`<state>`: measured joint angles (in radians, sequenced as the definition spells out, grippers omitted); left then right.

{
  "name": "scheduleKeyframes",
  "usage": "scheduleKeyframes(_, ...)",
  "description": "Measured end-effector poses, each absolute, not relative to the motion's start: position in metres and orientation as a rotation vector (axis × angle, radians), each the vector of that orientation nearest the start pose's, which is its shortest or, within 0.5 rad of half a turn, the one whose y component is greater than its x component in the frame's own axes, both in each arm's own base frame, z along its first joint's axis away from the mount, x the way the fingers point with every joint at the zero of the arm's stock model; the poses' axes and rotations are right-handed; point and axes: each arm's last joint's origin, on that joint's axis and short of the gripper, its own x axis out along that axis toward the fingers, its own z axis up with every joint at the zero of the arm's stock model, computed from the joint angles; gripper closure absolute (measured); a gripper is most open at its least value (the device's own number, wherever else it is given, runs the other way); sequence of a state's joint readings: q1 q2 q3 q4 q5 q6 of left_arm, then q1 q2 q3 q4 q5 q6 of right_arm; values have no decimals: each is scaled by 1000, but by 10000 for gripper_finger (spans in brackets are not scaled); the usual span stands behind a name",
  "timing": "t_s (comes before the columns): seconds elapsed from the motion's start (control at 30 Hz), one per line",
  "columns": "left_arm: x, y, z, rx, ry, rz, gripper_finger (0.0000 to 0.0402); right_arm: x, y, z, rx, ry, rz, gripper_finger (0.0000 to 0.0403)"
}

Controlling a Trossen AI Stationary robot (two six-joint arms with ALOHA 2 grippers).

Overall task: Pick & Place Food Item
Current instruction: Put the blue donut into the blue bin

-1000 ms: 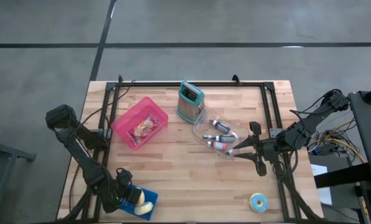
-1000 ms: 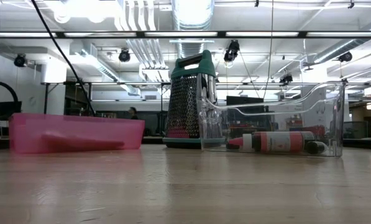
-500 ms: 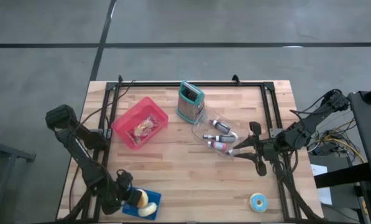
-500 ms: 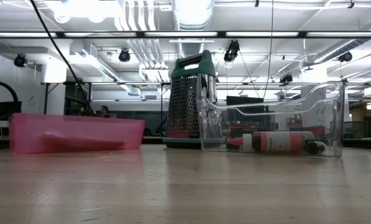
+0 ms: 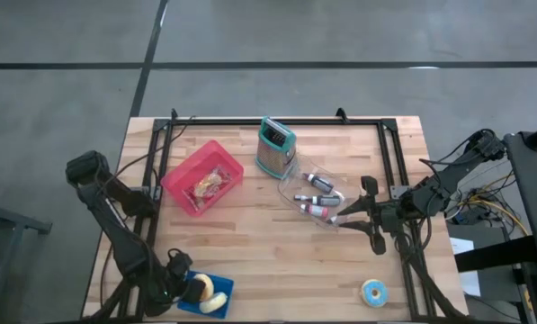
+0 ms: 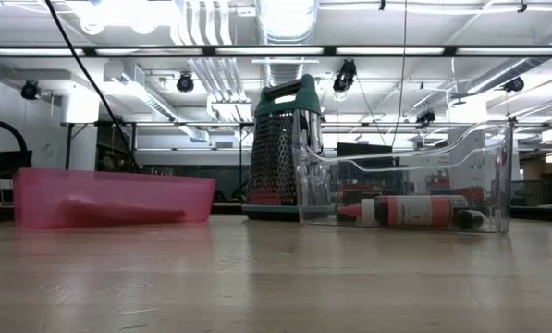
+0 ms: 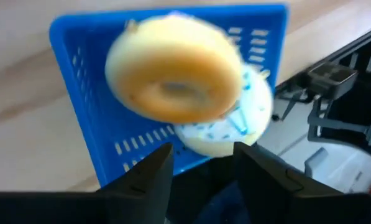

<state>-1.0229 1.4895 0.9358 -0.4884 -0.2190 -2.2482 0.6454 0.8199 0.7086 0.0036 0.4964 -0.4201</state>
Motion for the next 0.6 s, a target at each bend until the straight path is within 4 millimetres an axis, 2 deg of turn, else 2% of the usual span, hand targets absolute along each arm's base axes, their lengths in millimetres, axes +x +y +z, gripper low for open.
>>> scheduleKeyframes(0.2, 161, -238, 229, -1253, 937, 522, 230, 154, 99, 319, -477, 58, 166, 280)
scheduleKeyframes(0.33, 169, -230, 242, -1106, 793, 518, 230, 154, 99, 319, -477, 58, 166, 280)
scheduleKeyframes(0.47, 180, -222, 246, -960, 704, 491, 230, 154, 99, 319, -477, 58, 166, 280)
scheduleKeyframes(0.6, 192, -216, 247, -912, 678, 477, 230, 154, 99, 319, -477, 58, 166, 280)
